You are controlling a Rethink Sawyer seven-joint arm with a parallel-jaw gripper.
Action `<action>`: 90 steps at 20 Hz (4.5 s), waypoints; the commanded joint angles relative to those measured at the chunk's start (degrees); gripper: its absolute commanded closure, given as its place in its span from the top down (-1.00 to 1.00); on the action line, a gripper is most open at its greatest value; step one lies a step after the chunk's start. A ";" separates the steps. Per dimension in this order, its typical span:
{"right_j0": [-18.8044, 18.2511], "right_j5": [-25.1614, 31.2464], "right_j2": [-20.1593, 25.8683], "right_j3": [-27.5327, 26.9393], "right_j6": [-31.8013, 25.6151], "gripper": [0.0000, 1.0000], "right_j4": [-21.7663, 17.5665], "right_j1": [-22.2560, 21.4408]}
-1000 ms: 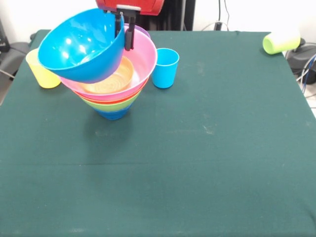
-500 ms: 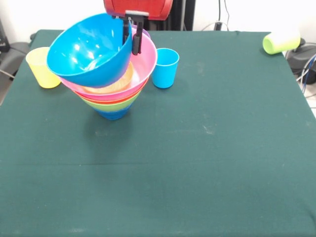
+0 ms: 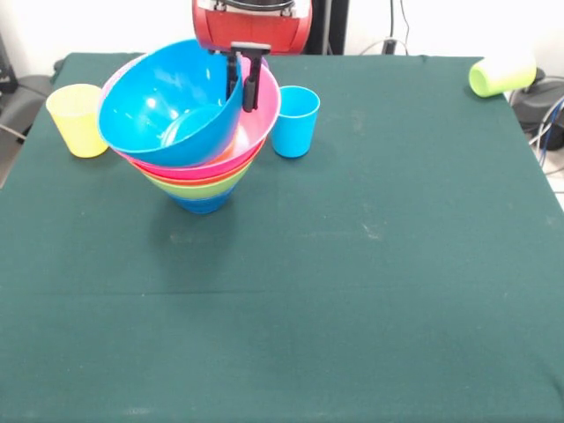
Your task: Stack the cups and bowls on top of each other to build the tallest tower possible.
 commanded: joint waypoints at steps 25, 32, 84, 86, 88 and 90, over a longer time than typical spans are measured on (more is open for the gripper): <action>-0.69 -3.83 0.20 6.00 0.03 -1.00 -3.76 0.55; -0.39 -9.70 -0.25 5.94 1.28 -1.00 -5.60 4.43; -1.21 -26.66 -4.46 18.26 5.38 -1.00 -6.65 9.04; -1.19 -26.57 -4.49 18.93 5.26 -1.00 -6.22 8.71; -1.23 -25.74 -4.61 19.35 4.87 -1.00 -5.78 8.33; -1.22 -24.46 -4.86 19.71 4.70 -1.00 -5.19 8.03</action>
